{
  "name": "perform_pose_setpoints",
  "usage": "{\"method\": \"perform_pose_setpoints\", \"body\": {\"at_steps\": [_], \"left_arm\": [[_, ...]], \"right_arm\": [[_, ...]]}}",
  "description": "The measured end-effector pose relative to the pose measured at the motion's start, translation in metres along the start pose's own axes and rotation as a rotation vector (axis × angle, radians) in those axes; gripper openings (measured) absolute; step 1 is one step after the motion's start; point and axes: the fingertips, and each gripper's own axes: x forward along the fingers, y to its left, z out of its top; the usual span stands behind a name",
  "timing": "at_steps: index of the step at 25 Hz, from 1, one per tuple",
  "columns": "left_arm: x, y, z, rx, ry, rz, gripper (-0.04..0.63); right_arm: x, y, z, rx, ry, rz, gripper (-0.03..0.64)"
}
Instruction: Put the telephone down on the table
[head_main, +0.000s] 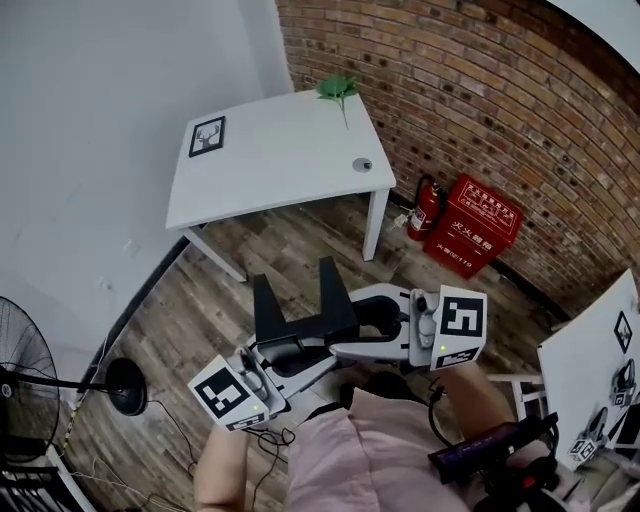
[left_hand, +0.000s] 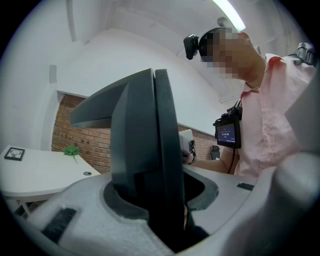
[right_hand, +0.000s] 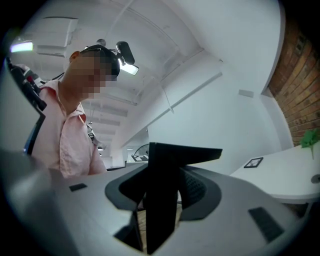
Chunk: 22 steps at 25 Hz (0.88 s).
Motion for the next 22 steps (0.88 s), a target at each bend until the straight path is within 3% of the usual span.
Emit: {"method": "perform_pose_setpoints", "body": {"at_steps": [10,22], "left_arm": [[0.035,0.045,-0.019,-0.079,0.02,-0.051,0.175],[0.08,0.165,-0.024,-0.18,0.072,-0.026,0.172]], "right_arm": [[-0.021,-0.058,-0.013,0.063,0.018,-0.073,0.175],[-0.025,-0.189,-0.009,0.144,0.015,-0.056,0.175]]}}
